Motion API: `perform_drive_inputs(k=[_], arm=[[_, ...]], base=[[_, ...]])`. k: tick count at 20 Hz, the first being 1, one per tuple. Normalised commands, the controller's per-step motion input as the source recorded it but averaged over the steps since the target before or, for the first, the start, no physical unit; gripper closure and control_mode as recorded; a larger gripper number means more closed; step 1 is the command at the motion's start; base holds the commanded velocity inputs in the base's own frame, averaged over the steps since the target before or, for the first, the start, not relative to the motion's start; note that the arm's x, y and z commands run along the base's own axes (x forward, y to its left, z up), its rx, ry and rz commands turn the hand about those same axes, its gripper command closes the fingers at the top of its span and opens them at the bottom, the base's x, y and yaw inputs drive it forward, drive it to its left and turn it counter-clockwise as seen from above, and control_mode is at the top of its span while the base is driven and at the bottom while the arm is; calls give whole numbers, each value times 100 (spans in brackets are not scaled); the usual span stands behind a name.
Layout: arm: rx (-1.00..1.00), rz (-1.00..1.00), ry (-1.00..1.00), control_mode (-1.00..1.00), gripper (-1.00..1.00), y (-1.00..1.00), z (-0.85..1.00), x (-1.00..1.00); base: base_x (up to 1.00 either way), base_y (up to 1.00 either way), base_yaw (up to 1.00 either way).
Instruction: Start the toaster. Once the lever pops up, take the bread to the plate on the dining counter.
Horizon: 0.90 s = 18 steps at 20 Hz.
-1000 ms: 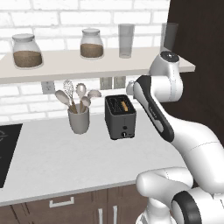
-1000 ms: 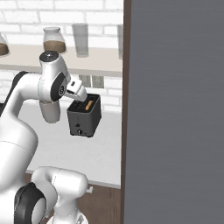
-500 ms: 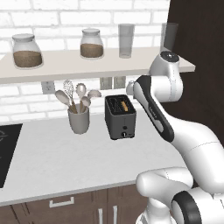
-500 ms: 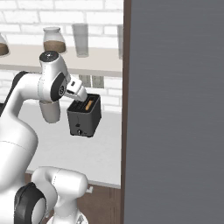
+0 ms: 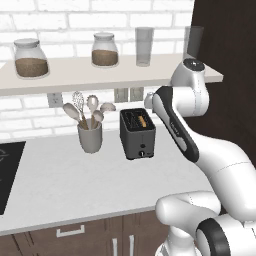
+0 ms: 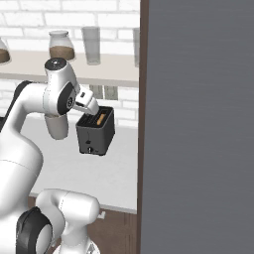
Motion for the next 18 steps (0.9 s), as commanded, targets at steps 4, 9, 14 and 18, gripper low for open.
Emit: perform_drive_inputs(k=[4,9,14,18], arm=[[0,0,0,-100,-100,0,0,0],[0,0,0,-100,-100,0,0,0],[0,0,0,-100,-100,0,0,0],[0,0,0,-100,-100,0,0,0]], base=[[0,0,0],[0,0,0],[0,0,0],[0,0,0]])
